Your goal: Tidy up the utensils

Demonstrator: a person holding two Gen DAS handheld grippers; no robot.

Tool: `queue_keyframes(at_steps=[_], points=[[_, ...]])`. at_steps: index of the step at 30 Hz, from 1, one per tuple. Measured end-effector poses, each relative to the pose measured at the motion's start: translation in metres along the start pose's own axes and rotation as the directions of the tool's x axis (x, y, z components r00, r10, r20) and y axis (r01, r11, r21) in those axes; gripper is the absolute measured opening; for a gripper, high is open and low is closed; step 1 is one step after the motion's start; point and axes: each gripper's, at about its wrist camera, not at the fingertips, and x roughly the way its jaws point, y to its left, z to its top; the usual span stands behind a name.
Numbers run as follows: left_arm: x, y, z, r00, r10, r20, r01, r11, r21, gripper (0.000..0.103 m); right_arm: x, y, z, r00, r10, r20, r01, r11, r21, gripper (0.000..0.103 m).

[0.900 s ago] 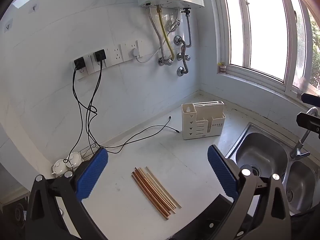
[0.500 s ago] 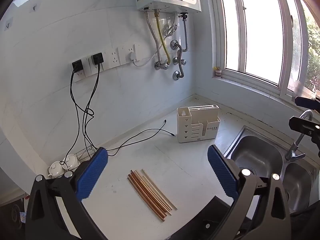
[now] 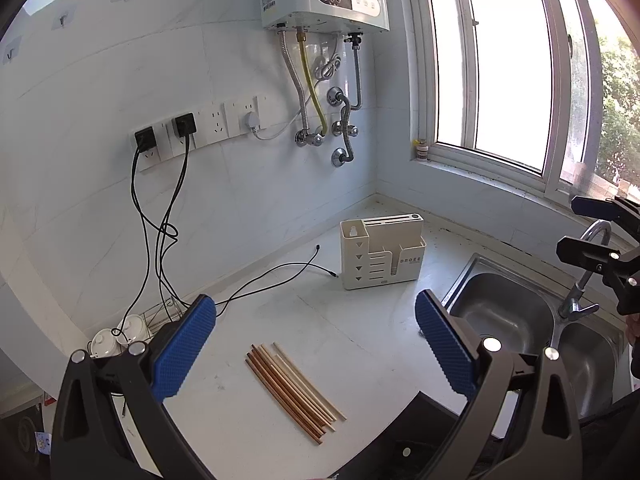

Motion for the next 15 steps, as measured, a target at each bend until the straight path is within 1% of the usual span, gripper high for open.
queue_keyframes(at_steps=[4,7,15], points=[[-0.0005,-0.0005,-0.0014,1.000,-0.004,-0.002,0.004,1.000,0.004,0.098,-0.0002,0.0007,-0.0006,1.000,-0.001,0.000,0.001,1.000,-0.001,0.095],[-0.0018,-0.0001,-0.0025,1.000,-0.021,-0.001,0.021,1.000,-0.005,0.098,-0.0002,0.0009,-0.0009,1.000,-0.002,-0.002,0.002,1.000,-0.003,0.095],[-0.0037,-0.0022,-0.0012,1.000,-0.017,-0.001,0.017,1.000,0.009,0.098,-0.0018,-0.0002,-0.0012,1.000,-0.001,0.004,0.001,1.000,-0.005,0.095]])
